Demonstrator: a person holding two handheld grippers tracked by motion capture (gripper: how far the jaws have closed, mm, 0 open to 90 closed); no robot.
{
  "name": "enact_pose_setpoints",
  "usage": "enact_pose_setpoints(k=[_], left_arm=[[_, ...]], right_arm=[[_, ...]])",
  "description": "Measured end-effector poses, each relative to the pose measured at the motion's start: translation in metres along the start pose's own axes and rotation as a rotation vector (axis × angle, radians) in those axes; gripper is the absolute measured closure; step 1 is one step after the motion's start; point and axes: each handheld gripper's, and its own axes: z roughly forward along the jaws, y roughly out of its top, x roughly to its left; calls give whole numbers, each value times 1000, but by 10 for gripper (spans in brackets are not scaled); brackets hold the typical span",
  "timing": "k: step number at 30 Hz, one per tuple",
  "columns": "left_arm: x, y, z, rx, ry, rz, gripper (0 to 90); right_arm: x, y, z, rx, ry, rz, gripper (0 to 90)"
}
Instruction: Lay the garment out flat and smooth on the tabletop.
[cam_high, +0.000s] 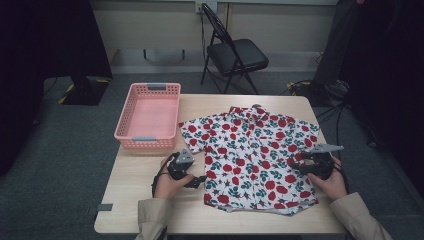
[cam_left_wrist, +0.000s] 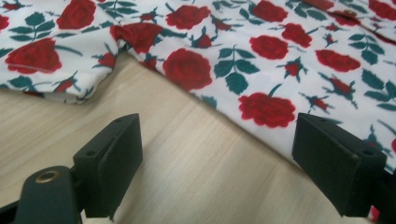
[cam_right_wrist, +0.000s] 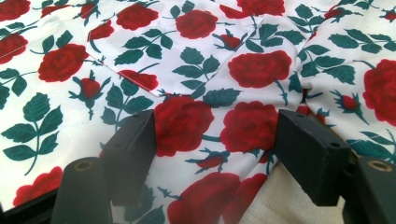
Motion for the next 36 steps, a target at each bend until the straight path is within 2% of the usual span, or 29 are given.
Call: enact_pose_setpoints(k=[6,11,15,20,36], left_arm=[[6,-4,-5,3,25,-17,158],[10,-7,-8,4,40,-15,159],[12,-9,-9,24,52,-19,161],[14,-11,-12,60,67,36,153],[14,-12,-13,59,70,36,146]], right_arm=[[0,0,0,0,0,0,292],[0,0,0,0,0,0,292],[0,0,0,0,0,0,292],[0,0,0,0,0,0,292],[0,0,0,0,0,0,292]])
